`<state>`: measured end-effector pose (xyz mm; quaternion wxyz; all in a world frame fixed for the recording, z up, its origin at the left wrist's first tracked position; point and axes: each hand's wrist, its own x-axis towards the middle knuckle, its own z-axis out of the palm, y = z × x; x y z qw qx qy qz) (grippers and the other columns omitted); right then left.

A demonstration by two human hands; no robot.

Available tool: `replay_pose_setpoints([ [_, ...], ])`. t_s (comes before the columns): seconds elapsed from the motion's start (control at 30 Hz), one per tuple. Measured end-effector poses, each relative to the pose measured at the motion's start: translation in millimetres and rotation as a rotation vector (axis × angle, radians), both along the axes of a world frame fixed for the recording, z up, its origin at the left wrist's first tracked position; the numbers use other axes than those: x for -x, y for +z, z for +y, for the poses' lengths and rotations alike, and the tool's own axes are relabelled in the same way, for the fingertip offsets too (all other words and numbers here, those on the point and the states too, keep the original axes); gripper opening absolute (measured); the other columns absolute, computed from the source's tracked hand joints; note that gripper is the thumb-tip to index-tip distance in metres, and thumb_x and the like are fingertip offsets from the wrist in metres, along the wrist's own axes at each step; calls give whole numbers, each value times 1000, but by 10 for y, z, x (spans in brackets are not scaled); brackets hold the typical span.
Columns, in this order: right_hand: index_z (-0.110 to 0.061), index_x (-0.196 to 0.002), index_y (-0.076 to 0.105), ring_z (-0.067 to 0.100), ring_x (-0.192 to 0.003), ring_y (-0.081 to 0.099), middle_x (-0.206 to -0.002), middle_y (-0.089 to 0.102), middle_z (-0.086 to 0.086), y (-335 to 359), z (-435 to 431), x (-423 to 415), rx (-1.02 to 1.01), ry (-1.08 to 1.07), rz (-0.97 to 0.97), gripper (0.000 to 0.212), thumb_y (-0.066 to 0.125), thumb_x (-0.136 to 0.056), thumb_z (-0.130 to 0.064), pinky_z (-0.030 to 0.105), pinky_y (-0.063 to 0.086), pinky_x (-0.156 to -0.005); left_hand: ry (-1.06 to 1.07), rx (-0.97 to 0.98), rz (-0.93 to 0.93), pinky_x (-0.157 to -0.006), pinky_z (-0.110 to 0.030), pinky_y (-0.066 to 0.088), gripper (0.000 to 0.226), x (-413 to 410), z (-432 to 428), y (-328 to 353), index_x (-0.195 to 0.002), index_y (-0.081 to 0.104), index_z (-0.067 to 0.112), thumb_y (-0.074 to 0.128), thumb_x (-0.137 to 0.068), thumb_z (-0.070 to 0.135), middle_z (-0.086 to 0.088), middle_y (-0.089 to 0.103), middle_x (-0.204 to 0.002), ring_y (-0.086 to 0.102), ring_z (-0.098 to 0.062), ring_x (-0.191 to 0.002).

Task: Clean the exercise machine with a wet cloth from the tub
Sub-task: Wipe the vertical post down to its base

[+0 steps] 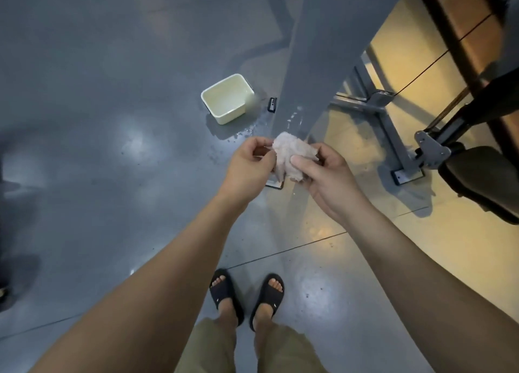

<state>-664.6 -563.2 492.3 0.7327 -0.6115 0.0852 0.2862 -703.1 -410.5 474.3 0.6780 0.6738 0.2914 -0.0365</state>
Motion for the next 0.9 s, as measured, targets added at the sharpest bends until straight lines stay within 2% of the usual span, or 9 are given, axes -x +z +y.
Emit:
replay_pose_setpoints([
  [0.07,-17,-93,61,23,-88,64,-92,66,5,-108,-42,-40,114,-69,-69,22,78,-79,-16,46,51,-82,-3,-34,17,-77,-30,55,17,-70,-24,-120,-109,64,28,57,-101,15,6,65,-91,62,-6,-77],
  [0.17,-22,-91,56,8,-75,54,-81,57,-9,-233,-102,-134,337,-88,-269,20,73,-84,-14,31,46,-72,31,-71,19,-72,-26,53,20,-211,34,-301,-116,63,24,55,-101,15,2,64,-96,59,-8,-75],
  [0.27,-19,-96,54,6,-78,55,-91,58,-4,-388,-117,-246,466,-88,-549,21,71,-88,-9,22,45,-72,25,-154,-35,-64,-18,49,19,-483,149,-494,-118,63,24,53,-102,19,8,65,-91,55,4,-62],
  [0.33,-18,-96,57,7,-89,55,-103,56,6,-510,-107,-352,587,-79,-818,24,72,-83,-5,19,45,-77,3,-207,-102,-68,-15,46,17,-676,214,-605,-117,62,28,51,-104,23,19,63,-90,55,11,-66],
  [0.4,-6,-94,62,12,-91,50,-104,51,13,-670,-109,-503,767,-71,-1191,21,70,-77,5,14,39,-79,-20,-248,-168,-81,-14,45,20,-839,251,-727,-122,62,27,48,-107,27,23,63,-99,56,16,-82],
  [0.5,1,-89,68,31,-88,49,-105,48,13,-891,-102,-768,970,-99,-1655,13,64,-80,9,28,39,-76,-59,-293,-265,-83,-6,40,26,-1019,251,-915,-125,63,21,45,-109,31,14,65,-110,55,14,-93],
  [0.6,-1,-94,70,37,-91,51,-112,49,11,-1124,-30,-959,1078,-137,-1746,13,60,-88,5,38,45,-77,-80,-309,-376,-79,-9,39,24,-1138,223,-1148,-114,64,25,42,-110,34,11,67,-106,58,3,-96],
  [0.8,2,-92,69,33,-93,52,-104,60,22,-1243,43,-1066,1034,-216,-1843,9,70,-90,-7,33,44,-86,8,-447,-588,-77,-33,38,31,-1332,187,-1594,-81,45,39,36,-110,43,8,50,-84,49,-17,-84],
  [0.9,3,-97,70,36,-91,55,-106,62,24,-1304,31,-1109,1064,-234,-1902,8,67,-95,-4,34,43,-86,42,-528,-662,-84,-36,36,31,-1420,148,-1730,-80,37,37,31,-110,42,13,43,-85,46,-20,-92],
])
